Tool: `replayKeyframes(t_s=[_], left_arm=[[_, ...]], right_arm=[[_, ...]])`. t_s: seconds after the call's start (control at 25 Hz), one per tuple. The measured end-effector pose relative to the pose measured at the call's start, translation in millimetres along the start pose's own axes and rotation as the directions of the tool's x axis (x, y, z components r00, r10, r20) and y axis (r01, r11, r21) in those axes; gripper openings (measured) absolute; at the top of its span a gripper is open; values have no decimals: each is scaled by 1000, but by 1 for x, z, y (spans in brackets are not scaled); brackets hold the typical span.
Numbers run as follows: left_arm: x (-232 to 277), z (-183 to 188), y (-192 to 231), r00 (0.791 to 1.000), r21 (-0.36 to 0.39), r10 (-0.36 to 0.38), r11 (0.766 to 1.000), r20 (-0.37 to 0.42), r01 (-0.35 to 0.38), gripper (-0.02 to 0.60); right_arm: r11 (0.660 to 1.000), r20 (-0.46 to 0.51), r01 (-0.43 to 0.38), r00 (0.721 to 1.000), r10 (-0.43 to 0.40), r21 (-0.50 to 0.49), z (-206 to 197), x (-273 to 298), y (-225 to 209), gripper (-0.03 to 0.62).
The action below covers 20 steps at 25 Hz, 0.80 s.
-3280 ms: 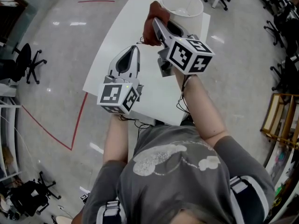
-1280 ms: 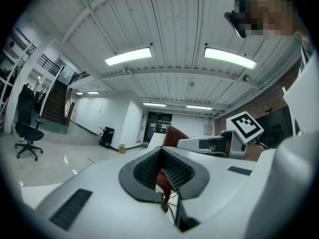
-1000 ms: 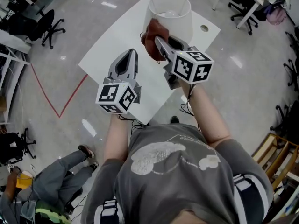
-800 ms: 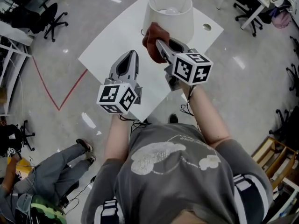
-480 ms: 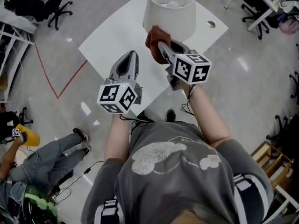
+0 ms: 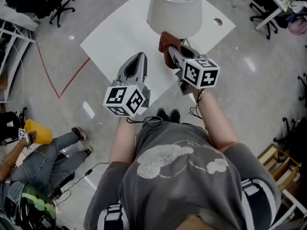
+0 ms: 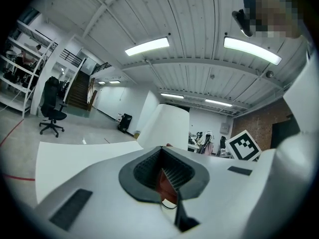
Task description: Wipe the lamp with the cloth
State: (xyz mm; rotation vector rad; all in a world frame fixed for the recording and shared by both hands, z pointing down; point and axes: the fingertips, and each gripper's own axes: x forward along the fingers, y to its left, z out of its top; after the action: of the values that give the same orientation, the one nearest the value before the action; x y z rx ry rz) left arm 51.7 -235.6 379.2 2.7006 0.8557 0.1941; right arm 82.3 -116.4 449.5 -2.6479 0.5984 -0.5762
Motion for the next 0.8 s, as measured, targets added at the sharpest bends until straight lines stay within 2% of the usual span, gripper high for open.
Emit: replayKeyframes(t_s=[0.12, 0.28, 0.56, 0.68, 0.8], left_arm=[[6, 15, -2, 999, 18, -37, 999, 19, 37, 8], [14, 41, -10, 993, 24, -105, 994, 60, 104, 8], [31, 91, -30, 959, 43, -249, 969, 132, 245, 8], [39, 100, -38, 955, 60, -257, 966, 151, 250, 8], [42, 92, -50, 958, 81, -250, 967, 140, 241, 8]], right_arm=[[1000, 24, 16, 1000, -16, -1, 11, -10, 5, 91], [1000, 115, -16, 993, 15, 10, 45, -30, 24, 91], [998, 290, -31, 956, 47, -60, 130, -58, 44, 91], [995, 295, -16, 954, 44, -95, 146, -60, 33, 91], [993, 267, -39, 961, 68, -111, 143, -61, 19, 91]])
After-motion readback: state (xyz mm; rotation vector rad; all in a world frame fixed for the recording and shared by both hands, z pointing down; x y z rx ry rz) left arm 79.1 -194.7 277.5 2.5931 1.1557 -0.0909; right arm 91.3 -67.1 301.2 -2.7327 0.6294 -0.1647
